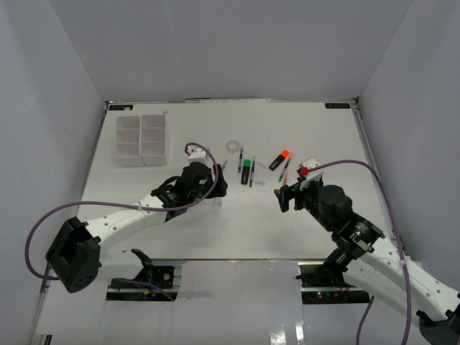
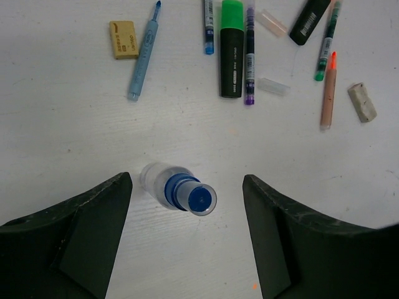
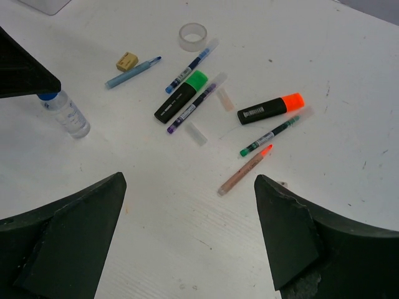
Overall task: Sort the stationery into containers
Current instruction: Pick up the stationery from the center of the board.
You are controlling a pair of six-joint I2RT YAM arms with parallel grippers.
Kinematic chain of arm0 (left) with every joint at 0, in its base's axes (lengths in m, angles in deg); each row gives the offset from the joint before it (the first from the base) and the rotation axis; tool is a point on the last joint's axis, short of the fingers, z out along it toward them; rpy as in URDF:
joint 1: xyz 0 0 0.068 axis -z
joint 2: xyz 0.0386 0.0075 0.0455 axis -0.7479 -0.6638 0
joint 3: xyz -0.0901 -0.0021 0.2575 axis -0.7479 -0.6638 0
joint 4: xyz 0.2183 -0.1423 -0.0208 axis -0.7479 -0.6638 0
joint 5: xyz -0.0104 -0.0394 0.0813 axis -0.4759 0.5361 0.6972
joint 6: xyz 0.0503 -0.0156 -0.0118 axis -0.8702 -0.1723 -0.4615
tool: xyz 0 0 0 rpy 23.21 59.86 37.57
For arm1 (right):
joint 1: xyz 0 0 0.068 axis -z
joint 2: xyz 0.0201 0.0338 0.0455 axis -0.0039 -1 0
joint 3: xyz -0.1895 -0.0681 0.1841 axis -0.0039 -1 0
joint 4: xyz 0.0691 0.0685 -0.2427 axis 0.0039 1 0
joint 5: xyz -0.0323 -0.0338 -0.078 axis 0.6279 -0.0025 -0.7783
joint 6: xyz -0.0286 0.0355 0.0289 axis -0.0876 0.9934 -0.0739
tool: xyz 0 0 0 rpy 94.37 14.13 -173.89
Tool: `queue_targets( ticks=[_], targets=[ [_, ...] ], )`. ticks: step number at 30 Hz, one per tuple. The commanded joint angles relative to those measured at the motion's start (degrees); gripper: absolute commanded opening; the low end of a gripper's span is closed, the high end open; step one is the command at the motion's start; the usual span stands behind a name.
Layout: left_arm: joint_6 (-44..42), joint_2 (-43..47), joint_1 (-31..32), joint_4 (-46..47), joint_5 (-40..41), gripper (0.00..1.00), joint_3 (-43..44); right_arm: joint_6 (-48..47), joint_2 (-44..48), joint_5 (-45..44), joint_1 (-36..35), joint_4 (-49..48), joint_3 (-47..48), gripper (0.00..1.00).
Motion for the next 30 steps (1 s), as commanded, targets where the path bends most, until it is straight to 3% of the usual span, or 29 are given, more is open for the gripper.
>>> queue_targets(
  ticks=[1,15,25,30],
  targets=[
    [1.76,-0.79,0.75,-0.92,4.65,0.82,2.59,0.44,2.49,-2.41,-0.12,-0.27,-1.01,0.9],
    [2.38,-5.81,1.02,-2.06,5.01,0.54,4.78,0.26,4.16,-3.29,-0.03,0.09,-2.15,0.9],
    [-0.87,-4.5,0.93,-5.22,8.96,0.13,8.29,0.26,4.69,-3.2,-0.03,0.26,-1.89,0.9],
    [-6.75,-2.91,-1.0,-7.77,15.62,0.04,13.04,0.44,4.96,-2.67,-0.03,0.26,-1.54,0.9]
  ],
)
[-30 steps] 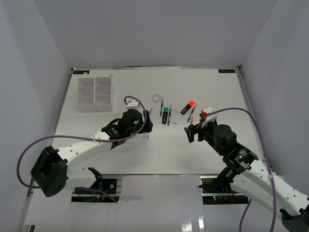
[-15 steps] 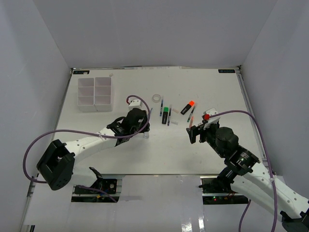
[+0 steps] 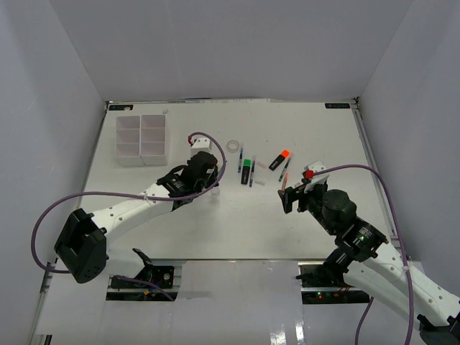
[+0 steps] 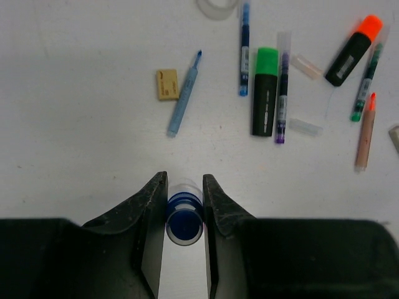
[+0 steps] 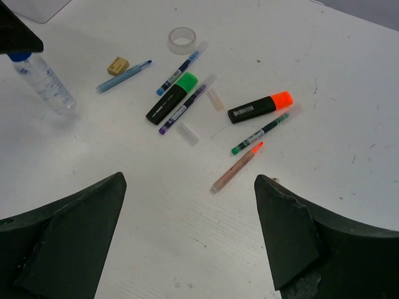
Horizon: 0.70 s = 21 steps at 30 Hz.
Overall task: Sort the stationery into containers
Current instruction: Pick up the stationery from the center of the board, then place the stationery in the storage box.
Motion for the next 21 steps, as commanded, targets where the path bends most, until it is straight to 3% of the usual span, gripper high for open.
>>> queue_targets(
  ticks=[1,8,17,21],
  targets=[
    [-7.15,3.45,-2.03,-1.35,6.99,0.04,5.57,0.29,0.63,0.43,-0.12,-0.52,0.82,0.9],
    [-16.91,3.63,-17.05,-1.27,3.13,0.0,15.5,0.81,0.1,3.6,-0.12,-0.44,1.53,0.9],
    [-23.26,-6.91,-37.08,1.81,-1.43,0.0,30.53,0.38,0.27,7.99,-0.12,0.09,1.79,0.9],
    [-23.43,-12.45,-42.1,1.9,-3.72,0.0,35.72,0.46,0.28,9.49,-0.12,0.35,1.53,0.9]
  ],
)
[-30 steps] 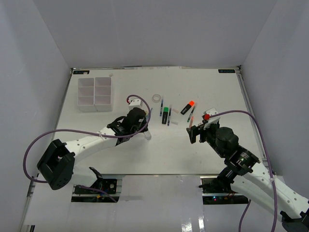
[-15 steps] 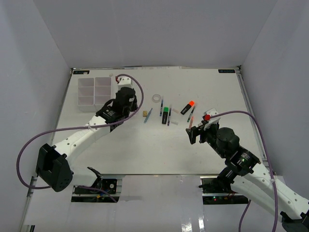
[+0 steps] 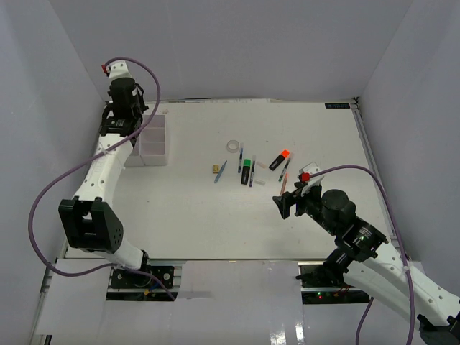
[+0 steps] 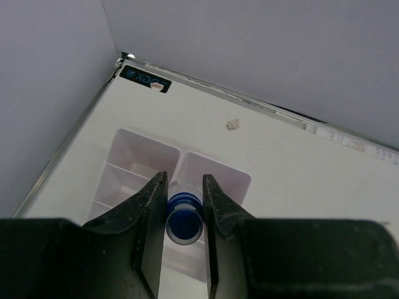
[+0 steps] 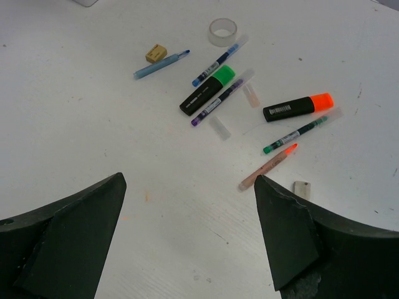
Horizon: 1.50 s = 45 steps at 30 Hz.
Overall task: Sort the stationery into containers
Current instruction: Place the stationery in the storage box.
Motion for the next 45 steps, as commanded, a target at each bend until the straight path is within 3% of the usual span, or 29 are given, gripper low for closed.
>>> queue_targets(
  ticks=[1,5,14,35,39,45],
  targets=[
    [-1.51,-4.05,-3.9,0.5,-3.55,0.0,4.73,0.09,0.38,2.58,-0.12,-0.67,1.22,0.9],
    [-0.72,-7.5,-9.0,0.15,-6.72,0.0,7.2,0.18,1.17,2.76,-0.12,-0.58,0.43,0.9],
    [-1.42,-12.68,-13.31,1.12,-9.44,0.0,9.48,-0.17,1.0,2.76,-0.12,-0.67,0.26,0.9],
    [1.74,-16.82,-15.16,6.47,-15.42,0.0,5.37,-0.09,-0.32,3.2,-0.12,-1.02,-0.36,0.9],
    [2.62,-17.52,-15.08,9.55,-15.77,0.16,2.37,0.26,-0.67,3.38,-0.12,-1.46,-0.89,0.9],
    [3.32,-19.19,-15.08,9.99,-16.3,0.3,0.88,0.62,-0.76,3.46,-0.12,-1.55,-1.33,0.9]
  ],
)
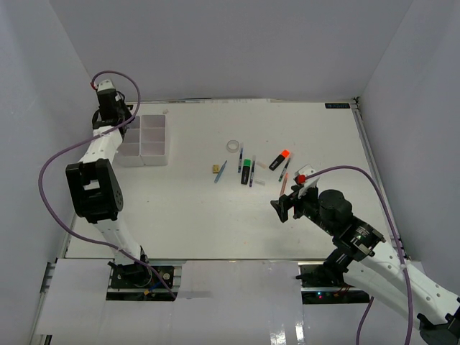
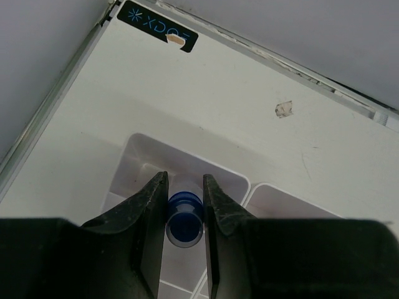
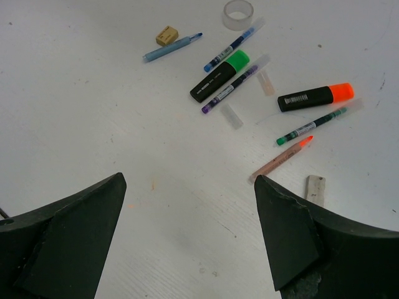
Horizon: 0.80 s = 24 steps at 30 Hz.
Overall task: Sort the stationery into containers
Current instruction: Place the stationery in the storage box, then pick up the pen from the center of the board.
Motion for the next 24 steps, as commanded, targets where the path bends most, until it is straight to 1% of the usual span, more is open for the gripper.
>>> queue_targets(
  ticks=[1,3,4,5,10,13,14,16,17,19,20,22,23,24],
  targets=[
    [0.85,0.24,-0.32,2.21,-1.0,0.35,-1.07,0.66,0.14,0.43,-0.03,-1.79,-0.3,0.9],
    [0.86,0.41,-0.23,2.39,-1.0,0.41,-1.51,0.84,0.31,0.43,-0.03,-1.7,-0.39,0.9],
    [0.94,0.5,-0.23,2.39,-1.0,0.41,-1.6,1.01,0.32,0.43,-0.03,-1.7,-0.39,0.9],
    [0.94,0.68,-0.32,2.39,-1.0,0.44,-1.77,1.01,0.4,0.43,-0.12,-1.7,-0.39,0.9],
    [0.59,0.94,-0.24,1.69,-1.18,0.49,-2.22,2.15,1.46,-0.01,-0.12,-1.62,-0.91,0.9],
    [0.94,2.78,-0.24,0.72,-2.05,0.55,-2.39,2.6,2.25,-0.27,-0.12,-0.92,-0.57,0.9],
    [1.03,3.66,-0.23,0.46,-2.75,0.61,-2.57,2.68,2.51,-0.36,-0.03,-0.48,-0.39,0.9],
    [1.56,6.55,-0.15,-0.77,-3.63,0.67,-3.18,2.95,2.69,-0.8,-0.12,0.14,0.31,0.9],
    [1.73,7.7,-0.06,-1.38,-3.99,0.72,-3.44,3.03,2.78,-1.15,-0.03,0.4,0.58,0.9],
    [1.73,11.64,0.73,-2.96,-4.69,0.77,-4.93,3.12,2.6,-2.03,-0.03,1.02,1.36,0.9],
    [1.73,13.06,1.78,-3.41,-4.95,0.82,-5.64,3.3,2.43,-2.56,-0.12,1.2,1.54,0.9],
    [1.73,17.79,3.71,-4.99,-6.01,0.87,-8.18,4.09,1.81,-4.23,-0.03,1.81,2.24,0.9],
    [1.73,19.3,4.33,-5.52,-6.71,0.92,-8.98,4.26,1.46,-4.67,-0.03,2.07,2.42,0.9],
    [1.82,20.7,5.03,-6.74,-7.76,0.93,-9.94,4.53,1.02,-5.11,-0.12,2.25,2.68,0.9]
  ],
)
